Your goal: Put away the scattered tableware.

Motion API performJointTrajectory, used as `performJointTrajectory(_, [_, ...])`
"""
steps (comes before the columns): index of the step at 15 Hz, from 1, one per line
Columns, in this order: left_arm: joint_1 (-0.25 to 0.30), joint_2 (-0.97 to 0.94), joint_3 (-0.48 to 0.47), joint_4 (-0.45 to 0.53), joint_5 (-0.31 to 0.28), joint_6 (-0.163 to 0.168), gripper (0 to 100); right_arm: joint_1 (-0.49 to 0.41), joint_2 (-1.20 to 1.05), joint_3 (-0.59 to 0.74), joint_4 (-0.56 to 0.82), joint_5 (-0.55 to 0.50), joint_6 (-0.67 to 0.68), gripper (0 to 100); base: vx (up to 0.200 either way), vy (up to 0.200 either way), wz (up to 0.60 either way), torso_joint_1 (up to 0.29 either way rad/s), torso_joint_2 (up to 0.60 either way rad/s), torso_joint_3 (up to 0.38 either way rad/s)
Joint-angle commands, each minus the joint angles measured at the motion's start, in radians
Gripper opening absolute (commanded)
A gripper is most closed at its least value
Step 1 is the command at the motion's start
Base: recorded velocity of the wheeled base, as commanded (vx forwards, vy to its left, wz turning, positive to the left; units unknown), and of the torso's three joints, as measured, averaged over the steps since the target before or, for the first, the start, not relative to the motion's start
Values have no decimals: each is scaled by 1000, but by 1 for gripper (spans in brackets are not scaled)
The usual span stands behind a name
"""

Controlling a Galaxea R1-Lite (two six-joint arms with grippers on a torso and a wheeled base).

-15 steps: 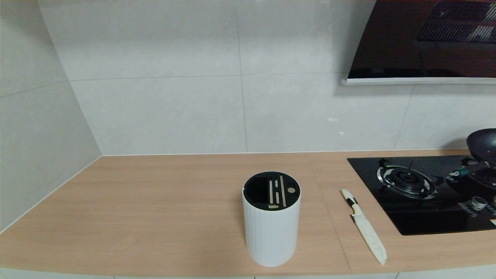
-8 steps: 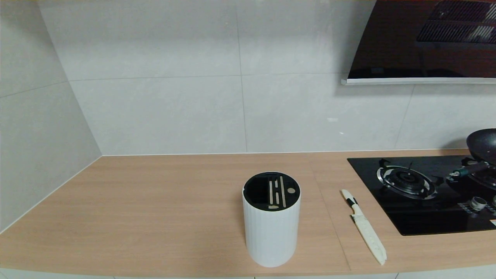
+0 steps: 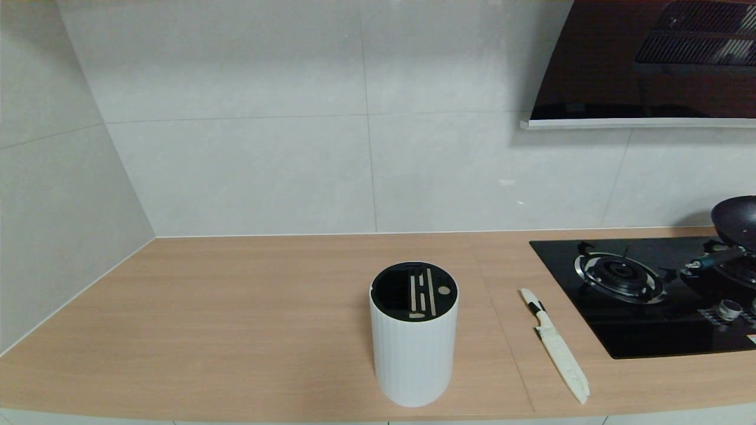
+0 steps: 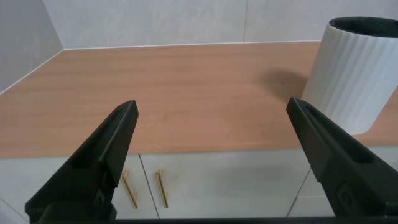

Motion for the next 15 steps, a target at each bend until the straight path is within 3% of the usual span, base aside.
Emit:
performJointTrajectory(1, [1,0,0,0,0,0,100,41,170,-152,-4,36,31,100,0,0,0,0,0,0])
performJointTrajectory(6, [-1,0,0,0,0,0,100,130,575,-298,-12,36,25,100,0,0,0,0,0,0])
performJointTrajectory(11, [-1,0,0,0,0,0,100,130,954,-430,-12,34,25,100,0,0,0,0,0,0])
performJointTrajectory(15, [-1,0,0,0,0,0,100,131,1294,-467,-217,33,31,100,0,0,0,0,0,0])
